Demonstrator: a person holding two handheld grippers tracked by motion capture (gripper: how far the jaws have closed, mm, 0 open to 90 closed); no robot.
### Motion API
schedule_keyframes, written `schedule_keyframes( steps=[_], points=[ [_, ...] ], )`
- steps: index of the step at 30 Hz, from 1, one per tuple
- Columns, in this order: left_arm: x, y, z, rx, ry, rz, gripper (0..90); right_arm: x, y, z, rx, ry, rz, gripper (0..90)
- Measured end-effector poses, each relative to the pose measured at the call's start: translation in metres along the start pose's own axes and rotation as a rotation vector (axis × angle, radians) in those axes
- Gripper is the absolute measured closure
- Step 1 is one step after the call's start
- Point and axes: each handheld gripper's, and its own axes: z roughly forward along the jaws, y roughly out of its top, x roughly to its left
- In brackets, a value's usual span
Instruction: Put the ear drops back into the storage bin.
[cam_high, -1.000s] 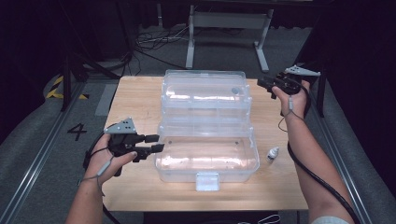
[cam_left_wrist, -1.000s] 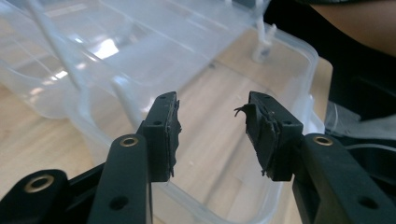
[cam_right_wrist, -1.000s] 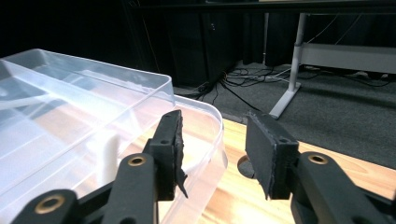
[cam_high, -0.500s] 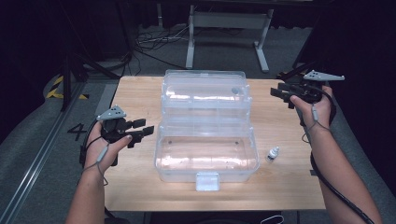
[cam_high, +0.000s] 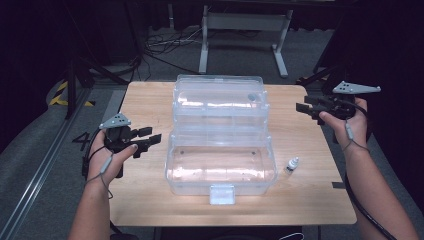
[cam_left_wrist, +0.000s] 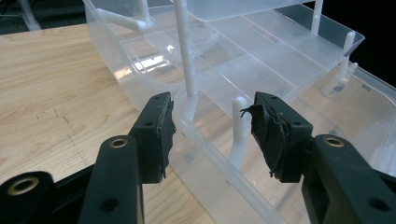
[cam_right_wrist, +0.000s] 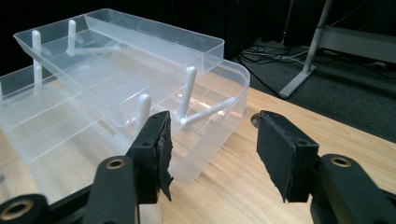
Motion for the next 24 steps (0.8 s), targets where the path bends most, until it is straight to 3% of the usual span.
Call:
schedule_keyframes(
  steps=[8, 12, 16, 23, 24],
  points=[
    [0.002, -0.002, -0.004, -0.003, 0.018, 0.0, 48.8, 0.003, 0.0, -0.011, 0.049, 0.017, -0.044, 46.5],
    [0.004, -0.004, -0.006, -0.007, 0.017, 0.011, 48.2, 0.003, 0.005, -0.013, 0.147, 0.006, -0.105, 47.2],
    [0.004, -0.006, -0.007, -0.003, 0.028, 0.01, 48.1, 0.005, 0.007, -0.014, 0.204, 0.015, -0.141, 47.1],
    [0.003, -0.009, -0.01, 0.004, 0.031, 0.009, 48.1, 0.006, 0.008, -0.012, 0.239, 0.031, -0.167, 47.1],
    [0.003, -0.01, -0.011, 0.006, 0.032, 0.006, 48.1, 0.006, 0.008, -0.01, 0.263, 0.039, -0.181, 47.1]
  ],
)
